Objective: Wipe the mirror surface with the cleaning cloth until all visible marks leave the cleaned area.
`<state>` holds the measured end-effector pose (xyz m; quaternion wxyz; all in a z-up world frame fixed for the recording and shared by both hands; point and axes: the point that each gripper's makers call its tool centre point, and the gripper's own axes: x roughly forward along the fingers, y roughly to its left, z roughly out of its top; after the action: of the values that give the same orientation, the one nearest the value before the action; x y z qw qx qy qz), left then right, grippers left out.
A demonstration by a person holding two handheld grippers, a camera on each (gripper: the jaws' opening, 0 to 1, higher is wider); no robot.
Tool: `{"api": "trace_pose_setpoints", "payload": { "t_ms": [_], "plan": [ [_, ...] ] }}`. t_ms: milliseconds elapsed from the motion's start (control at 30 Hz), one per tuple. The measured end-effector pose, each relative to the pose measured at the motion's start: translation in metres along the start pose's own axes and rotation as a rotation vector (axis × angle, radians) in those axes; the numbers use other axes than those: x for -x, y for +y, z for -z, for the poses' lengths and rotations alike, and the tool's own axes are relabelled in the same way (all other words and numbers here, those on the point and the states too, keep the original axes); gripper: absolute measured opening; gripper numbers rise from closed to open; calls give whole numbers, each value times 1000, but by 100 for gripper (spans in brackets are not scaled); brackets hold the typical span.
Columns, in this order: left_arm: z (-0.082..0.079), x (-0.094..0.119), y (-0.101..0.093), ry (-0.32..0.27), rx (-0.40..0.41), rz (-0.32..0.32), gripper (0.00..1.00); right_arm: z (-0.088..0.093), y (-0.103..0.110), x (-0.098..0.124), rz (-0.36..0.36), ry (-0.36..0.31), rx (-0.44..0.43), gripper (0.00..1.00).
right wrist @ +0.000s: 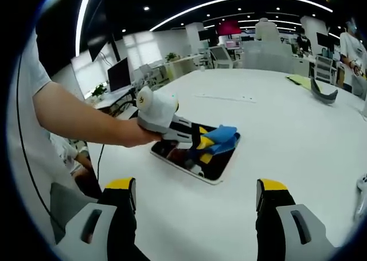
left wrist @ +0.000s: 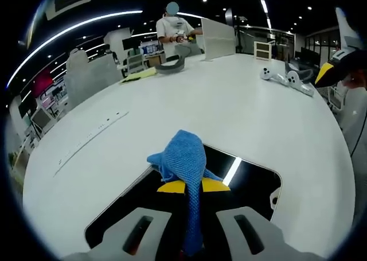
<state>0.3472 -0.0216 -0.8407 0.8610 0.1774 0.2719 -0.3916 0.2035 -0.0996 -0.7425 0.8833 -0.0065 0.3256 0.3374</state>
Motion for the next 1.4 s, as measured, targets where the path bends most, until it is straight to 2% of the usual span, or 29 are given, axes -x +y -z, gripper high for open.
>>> {"api": "trace_pose_setpoints", "payload": {
  "t_ms": [767,1100,1400],
  "plan": [
    [14,17,14,16,12,-17,4,-3,12,-3,1,-8,0,87],
    [22,26,22,20,22,-30,4,-10,16,-2,0,-13,19,87],
    [29,34,27,21,48,-37,4,-7,13,4,14,19,48,89]
  ]
}}
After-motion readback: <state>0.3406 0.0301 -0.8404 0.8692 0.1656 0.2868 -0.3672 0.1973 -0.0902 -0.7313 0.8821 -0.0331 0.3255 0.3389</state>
